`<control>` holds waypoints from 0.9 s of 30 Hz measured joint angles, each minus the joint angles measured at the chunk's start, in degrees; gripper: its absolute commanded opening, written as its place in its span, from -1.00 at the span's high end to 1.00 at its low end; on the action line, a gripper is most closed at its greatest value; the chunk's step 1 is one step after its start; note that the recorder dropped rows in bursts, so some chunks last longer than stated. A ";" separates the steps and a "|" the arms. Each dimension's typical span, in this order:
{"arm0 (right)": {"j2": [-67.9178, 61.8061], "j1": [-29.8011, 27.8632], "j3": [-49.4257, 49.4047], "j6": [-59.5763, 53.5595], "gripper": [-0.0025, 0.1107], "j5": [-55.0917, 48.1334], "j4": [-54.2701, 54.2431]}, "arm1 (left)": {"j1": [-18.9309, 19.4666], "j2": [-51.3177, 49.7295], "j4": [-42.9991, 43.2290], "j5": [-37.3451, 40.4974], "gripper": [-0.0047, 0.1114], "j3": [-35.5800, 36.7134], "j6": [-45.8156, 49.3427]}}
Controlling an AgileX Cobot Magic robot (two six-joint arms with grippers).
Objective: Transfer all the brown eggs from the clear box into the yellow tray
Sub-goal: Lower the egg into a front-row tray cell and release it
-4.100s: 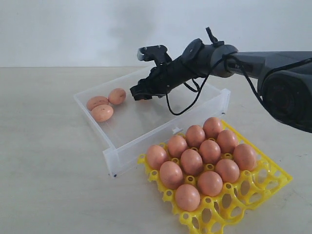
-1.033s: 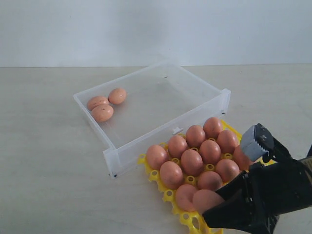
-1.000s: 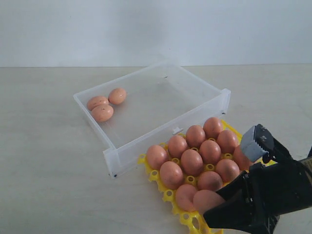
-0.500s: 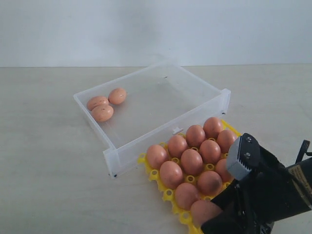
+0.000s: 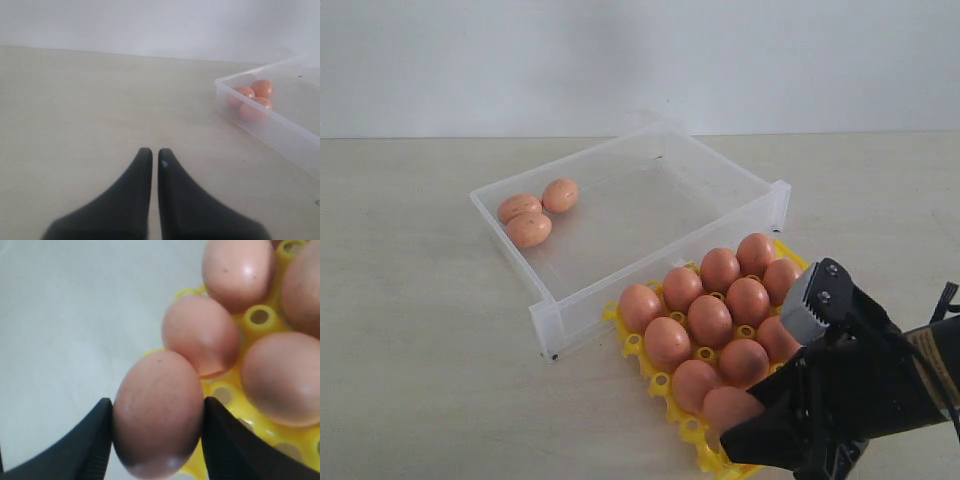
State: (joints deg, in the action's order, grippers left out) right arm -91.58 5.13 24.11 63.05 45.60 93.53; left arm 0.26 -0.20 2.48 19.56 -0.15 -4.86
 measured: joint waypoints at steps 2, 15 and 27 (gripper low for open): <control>0.00 0.00 0.00 -1.15 0.91 2.00 -0.59 | 0.00 0.00 0.00 0.00 0.85 0.00 0.00; 0.00 0.00 0.00 -7.40 0.91 1.55 -4.42 | 0.00 0.00 0.00 0.00 0.85 0.00 0.00; 0.00 0.00 0.00 -7.43 0.23 1.55 -5.55 | 0.00 0.00 0.00 0.00 0.85 0.00 0.00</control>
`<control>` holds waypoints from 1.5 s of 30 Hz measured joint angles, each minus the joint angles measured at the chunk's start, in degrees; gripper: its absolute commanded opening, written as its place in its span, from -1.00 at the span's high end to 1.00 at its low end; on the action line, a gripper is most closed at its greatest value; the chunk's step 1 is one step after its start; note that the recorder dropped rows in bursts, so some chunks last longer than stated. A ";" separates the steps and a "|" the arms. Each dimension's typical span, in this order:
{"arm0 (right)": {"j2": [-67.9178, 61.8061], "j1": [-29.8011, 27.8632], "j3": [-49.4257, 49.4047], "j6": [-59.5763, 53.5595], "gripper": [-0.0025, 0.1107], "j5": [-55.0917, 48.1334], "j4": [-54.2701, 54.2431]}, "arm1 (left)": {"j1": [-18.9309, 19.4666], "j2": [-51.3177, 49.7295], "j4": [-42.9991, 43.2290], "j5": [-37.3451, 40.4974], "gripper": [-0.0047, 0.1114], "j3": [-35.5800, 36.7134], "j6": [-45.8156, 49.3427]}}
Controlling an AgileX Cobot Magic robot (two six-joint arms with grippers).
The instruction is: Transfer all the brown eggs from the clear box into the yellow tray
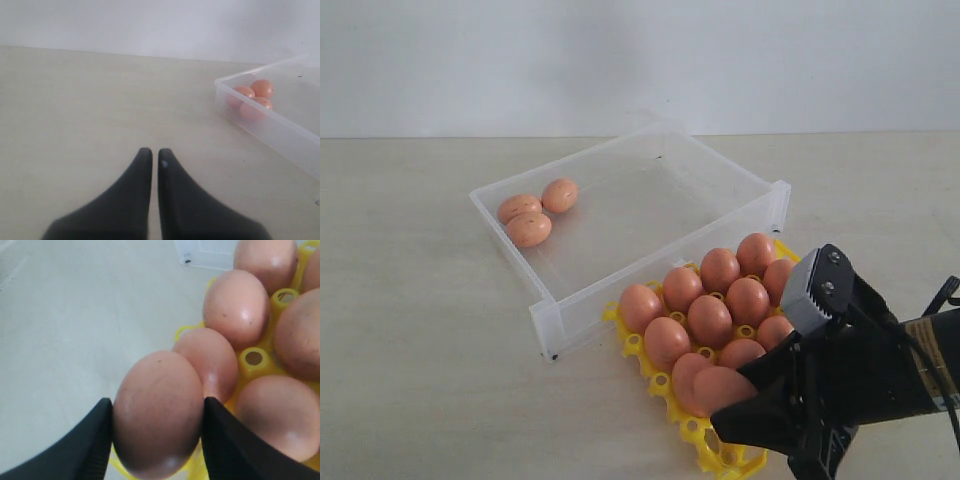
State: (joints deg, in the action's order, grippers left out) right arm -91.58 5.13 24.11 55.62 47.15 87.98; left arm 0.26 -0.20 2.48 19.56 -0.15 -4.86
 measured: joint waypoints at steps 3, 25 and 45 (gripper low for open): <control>0.00 0.00 0.00 0.00 0.02 -0.11 0.13 | 0.00 0.00 0.00 0.00 0.85 0.00 0.00; 4.09 0.00 0.00 3.17 0.98 7.03 -8.58 | 0.00 0.00 0.00 0.00 0.85 0.00 0.00; 17.30 0.12 2.26 34.87 0.96 -39.26 12.08 | 0.00 0.00 0.00 0.00 0.85 0.00 0.00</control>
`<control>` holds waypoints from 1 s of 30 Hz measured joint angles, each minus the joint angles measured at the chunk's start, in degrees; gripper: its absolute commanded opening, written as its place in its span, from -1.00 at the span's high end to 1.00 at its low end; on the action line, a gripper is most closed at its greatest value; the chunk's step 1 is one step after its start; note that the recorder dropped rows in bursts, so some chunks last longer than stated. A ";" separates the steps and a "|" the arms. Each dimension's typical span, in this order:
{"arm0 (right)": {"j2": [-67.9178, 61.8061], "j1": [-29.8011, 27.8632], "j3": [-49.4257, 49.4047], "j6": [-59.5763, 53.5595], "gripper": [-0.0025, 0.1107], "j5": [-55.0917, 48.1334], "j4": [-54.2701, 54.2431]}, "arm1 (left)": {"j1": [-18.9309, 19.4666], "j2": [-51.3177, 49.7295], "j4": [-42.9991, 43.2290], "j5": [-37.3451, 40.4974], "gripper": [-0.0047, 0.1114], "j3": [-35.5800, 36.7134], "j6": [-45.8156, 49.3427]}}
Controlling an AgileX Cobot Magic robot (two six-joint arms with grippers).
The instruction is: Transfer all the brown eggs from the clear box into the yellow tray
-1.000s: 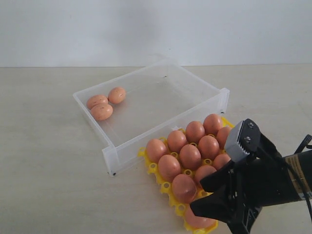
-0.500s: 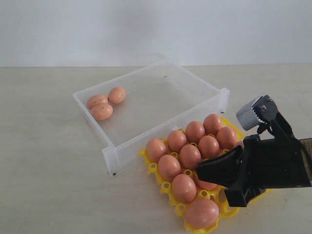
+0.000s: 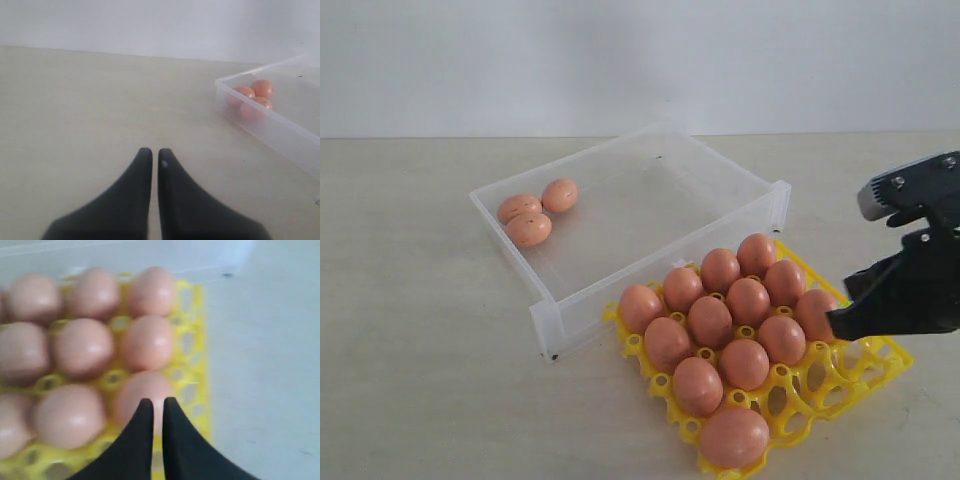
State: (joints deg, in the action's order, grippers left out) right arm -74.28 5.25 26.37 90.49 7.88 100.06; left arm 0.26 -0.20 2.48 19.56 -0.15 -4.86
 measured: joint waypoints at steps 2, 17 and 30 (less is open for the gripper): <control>-0.03 0.00 -0.02 -2.02 0.96 -12.04 -1.64 | 0.00 0.00 0.00 0.00 0.85 0.00 0.00; -9.43 1.95 31.03 -116.05 0.96 -72.15 -124.41 | 0.00 0.00 0.00 0.00 0.85 0.00 0.00; -18.67 13.45 30.72 -116.23 0.96 -71.48 -120.39 | 0.00 0.00 0.00 0.00 0.85 0.00 0.00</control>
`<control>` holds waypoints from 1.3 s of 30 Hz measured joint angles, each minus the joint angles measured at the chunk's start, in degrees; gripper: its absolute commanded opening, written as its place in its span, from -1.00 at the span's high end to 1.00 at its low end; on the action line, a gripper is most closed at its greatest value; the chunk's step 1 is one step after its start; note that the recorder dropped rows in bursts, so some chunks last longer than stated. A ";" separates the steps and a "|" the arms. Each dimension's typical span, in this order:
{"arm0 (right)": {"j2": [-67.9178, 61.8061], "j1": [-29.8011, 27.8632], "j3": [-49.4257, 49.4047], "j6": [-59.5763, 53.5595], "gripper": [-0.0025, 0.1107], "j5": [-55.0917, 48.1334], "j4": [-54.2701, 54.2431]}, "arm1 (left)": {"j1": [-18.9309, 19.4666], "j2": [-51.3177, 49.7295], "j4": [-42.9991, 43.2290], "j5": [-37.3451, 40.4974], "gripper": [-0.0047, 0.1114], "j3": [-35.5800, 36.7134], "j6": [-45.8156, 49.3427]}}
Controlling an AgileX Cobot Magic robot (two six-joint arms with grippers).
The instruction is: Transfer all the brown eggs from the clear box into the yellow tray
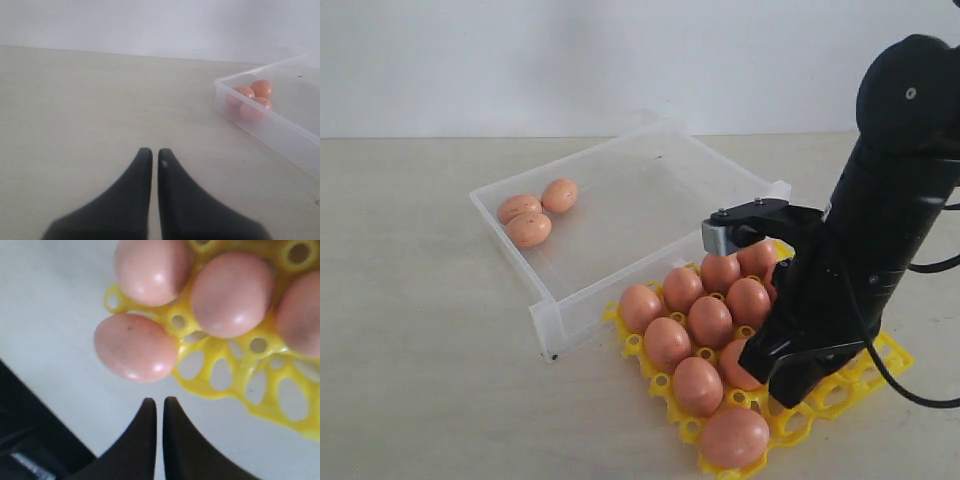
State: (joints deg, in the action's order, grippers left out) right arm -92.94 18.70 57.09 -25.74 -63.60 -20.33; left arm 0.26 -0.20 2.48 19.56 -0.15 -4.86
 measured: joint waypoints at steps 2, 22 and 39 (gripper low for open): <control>-0.40 0.11 0.00 1.33 0.96 2.88 1.59 | 0.00 0.00 0.00 0.00 0.85 0.00 0.00; -5.10 1.26 0.00 0.05 0.96 6.30 -2.54 | 0.00 0.00 0.00 0.00 0.85 0.00 0.00; -5.10 1.26 -2.09 0.91 0.96 6.93 -3.03 | 0.00 0.00 0.00 0.00 0.85 0.00 0.00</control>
State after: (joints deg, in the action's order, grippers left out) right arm -98.04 19.95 55.00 -24.83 -56.67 -23.36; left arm 0.26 -0.20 2.48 19.56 -0.15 -4.86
